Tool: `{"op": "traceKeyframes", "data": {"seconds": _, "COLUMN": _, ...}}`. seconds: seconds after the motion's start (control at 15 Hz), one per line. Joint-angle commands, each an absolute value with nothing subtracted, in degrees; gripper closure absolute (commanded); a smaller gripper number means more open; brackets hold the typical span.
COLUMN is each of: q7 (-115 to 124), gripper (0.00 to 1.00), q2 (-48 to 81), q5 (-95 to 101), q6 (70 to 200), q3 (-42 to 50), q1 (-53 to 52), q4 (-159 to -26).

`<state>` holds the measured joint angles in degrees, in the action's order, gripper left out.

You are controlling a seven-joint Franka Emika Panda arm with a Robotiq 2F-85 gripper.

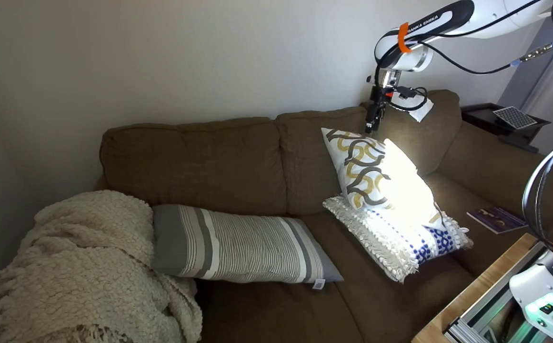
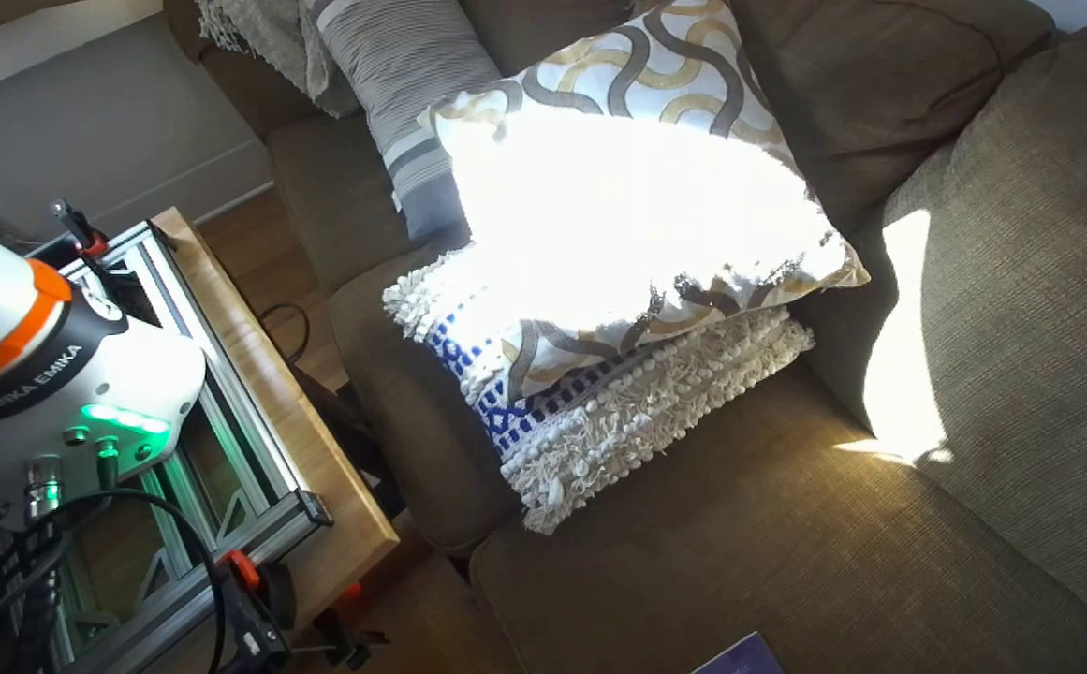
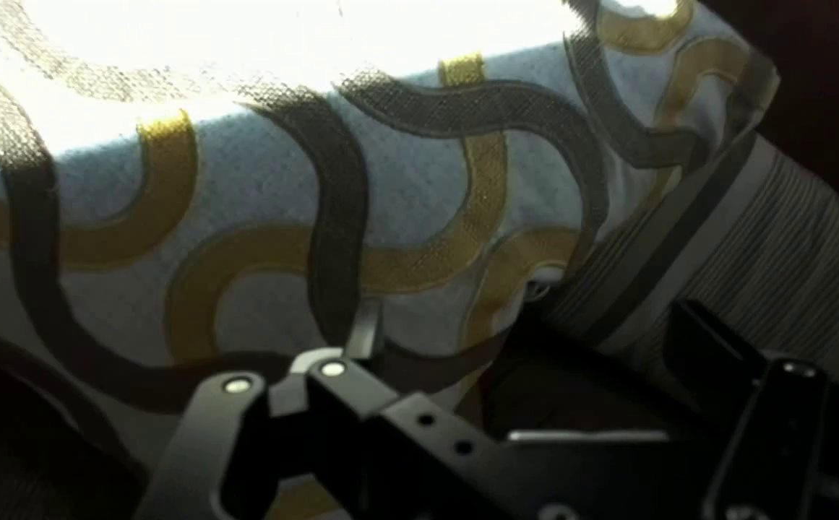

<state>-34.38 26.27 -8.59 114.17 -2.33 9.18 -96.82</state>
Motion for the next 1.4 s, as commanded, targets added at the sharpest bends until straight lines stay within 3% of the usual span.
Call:
{"op": "traceKeyframes", "data": {"seconds": 0.0, "q7": -30.1, "gripper": 0.0, "q2": 25.3, "q5": -10.7, "q6": 121.1, "q3": -0.8, "q1": 10.8, "q4": -97.2}}
{"op": "traceKeyframes", "data": {"seconds": 0.27, "q7": -23.7, "gripper": 0.0, "q2": 28.1, "q5": -8.8, "q6": 127.1, "q3": 3.1, "q1": 13.0, "q4": -95.4}}
{"op": "traceKeyframes", "data": {"seconds": 0.93, "q7": -20.5, "gripper": 0.0, "q2": 32.9, "q5": -8.7, "q6": 126.3, "q3": 4.9, "q1": 17.3, "q4": -92.7}}
{"op": "traceKeyframes", "data": {"seconds": 1.33, "q7": -20.7, "gripper": 0.0, "q2": 43.9, "q5": -10.8, "q6": 115.1, "q3": 4.9, "q1": 22.0, "q4": -80.3}}
